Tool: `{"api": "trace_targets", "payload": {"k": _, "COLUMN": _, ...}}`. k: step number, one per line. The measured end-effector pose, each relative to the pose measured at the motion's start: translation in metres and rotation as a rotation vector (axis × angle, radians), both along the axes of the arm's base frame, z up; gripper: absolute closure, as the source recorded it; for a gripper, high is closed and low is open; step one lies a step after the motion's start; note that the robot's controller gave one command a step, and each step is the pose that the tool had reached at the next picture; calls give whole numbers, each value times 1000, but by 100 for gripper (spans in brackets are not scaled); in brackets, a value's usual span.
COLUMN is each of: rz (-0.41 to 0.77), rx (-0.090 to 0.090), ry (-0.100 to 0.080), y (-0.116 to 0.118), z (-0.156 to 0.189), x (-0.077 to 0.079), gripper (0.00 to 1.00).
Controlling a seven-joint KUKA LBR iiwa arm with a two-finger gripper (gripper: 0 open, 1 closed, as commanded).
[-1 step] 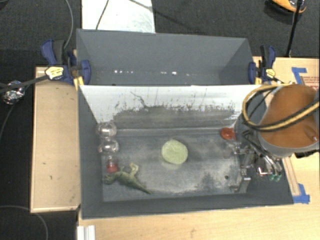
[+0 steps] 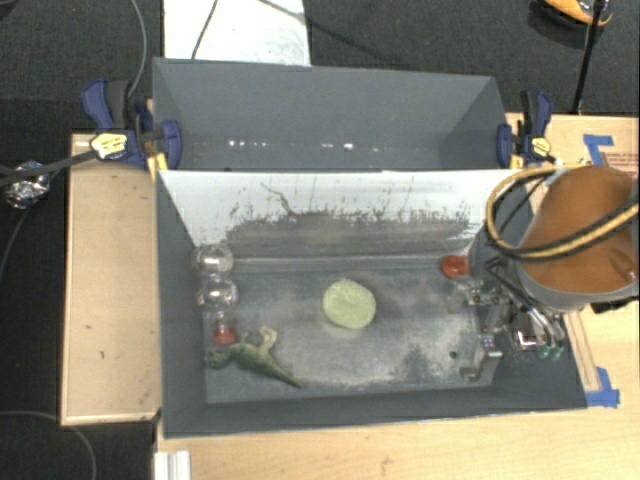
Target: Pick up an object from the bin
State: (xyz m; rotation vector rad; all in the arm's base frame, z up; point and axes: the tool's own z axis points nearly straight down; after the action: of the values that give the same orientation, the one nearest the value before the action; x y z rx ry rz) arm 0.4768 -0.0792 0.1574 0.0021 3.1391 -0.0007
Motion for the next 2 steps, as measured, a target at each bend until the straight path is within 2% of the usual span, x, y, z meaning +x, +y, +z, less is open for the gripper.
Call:
{"api": "trace_targets", "payload": {"k": 1, "rz": 80, "rx": -1, "ry": -6, "y": 10, "z": -31, "x": 30, "gripper": 0}}
{"api": "trace_targets", "payload": {"k": 2, "rz": 37, "rx": 1, "ry": 0, "y": 26, "z": -64, "x": 45, "gripper": 0}}
